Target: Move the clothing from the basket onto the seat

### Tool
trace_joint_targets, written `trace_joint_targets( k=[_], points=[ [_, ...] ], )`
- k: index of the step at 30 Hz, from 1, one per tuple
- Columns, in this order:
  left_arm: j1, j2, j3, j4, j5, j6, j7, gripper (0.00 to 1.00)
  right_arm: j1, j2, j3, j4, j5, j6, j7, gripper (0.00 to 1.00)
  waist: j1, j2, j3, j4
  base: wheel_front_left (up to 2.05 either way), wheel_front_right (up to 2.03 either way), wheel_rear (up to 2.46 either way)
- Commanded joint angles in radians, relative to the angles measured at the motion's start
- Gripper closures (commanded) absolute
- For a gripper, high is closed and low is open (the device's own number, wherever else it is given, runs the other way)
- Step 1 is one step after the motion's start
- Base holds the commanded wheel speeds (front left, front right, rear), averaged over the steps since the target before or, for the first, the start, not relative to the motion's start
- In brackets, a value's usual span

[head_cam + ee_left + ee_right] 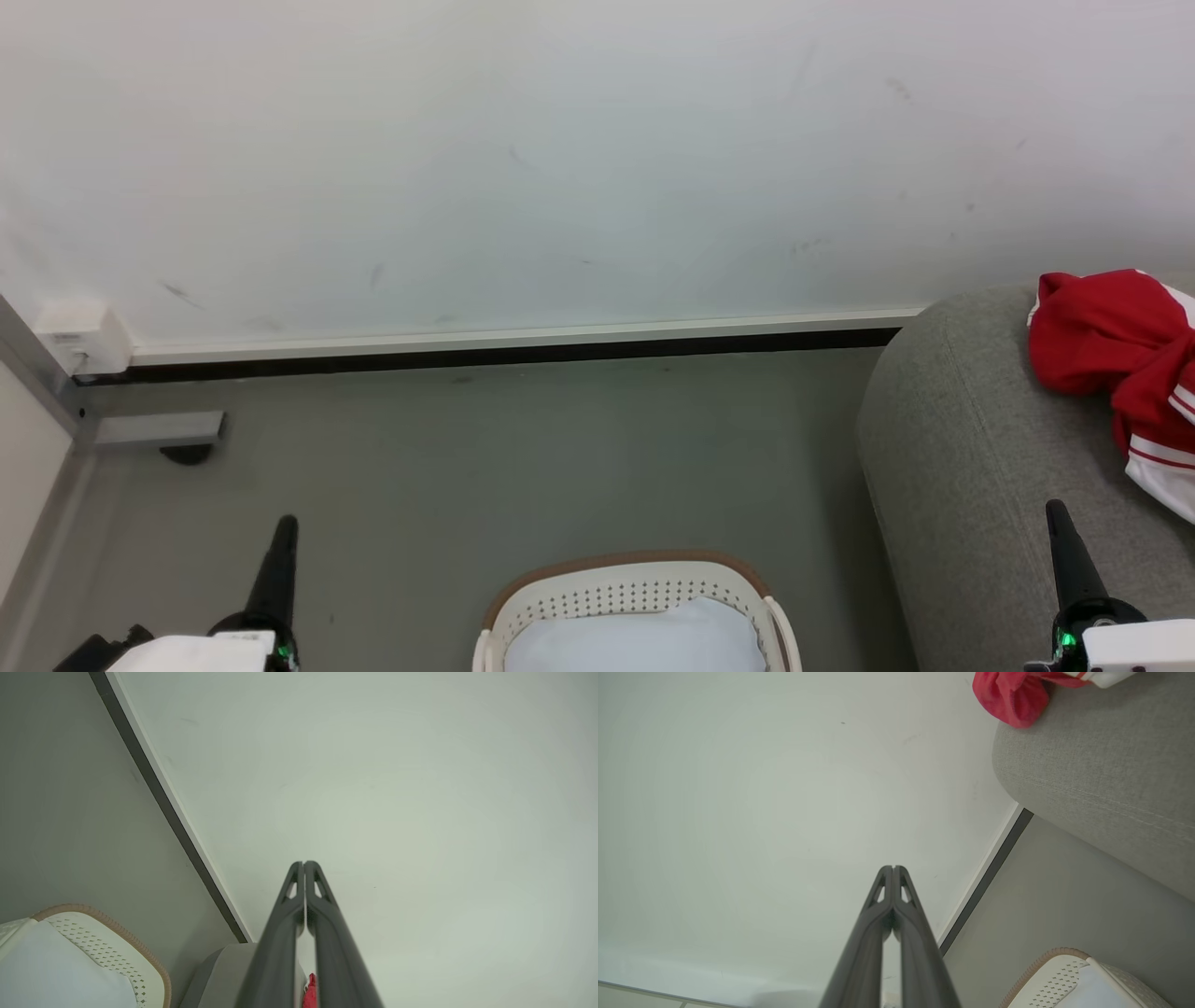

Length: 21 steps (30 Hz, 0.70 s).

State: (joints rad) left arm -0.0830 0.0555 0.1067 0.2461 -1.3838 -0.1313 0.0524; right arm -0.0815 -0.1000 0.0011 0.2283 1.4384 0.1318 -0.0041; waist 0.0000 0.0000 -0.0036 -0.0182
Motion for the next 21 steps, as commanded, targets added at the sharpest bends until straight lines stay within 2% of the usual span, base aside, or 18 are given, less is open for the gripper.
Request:
trace_joint_targets(
  k=[1, 21],
  points=[
    [-0.015, 0.003, 0.004, -0.003, -0.020, 0.001, 0.008, 1.00, -0.021, -0.009, -0.006, 0.001, 0.024, -0.001, 0.005, 1.00, 0.0000, 0.0000, 0.000, 0.001, 0.00, 0.00, 0.00],
    [-0.031, -0.002, 0.008, 0.003, -0.164, 0.001, 0.046, 1.00, -0.028, -0.010, -0.031, 0.013, 0.171, -0.002, 0.042, 1.00, 0.0000, 0.0000, 0.003, 0.012, 0.00, 0.00, 0.00]
  ],
)
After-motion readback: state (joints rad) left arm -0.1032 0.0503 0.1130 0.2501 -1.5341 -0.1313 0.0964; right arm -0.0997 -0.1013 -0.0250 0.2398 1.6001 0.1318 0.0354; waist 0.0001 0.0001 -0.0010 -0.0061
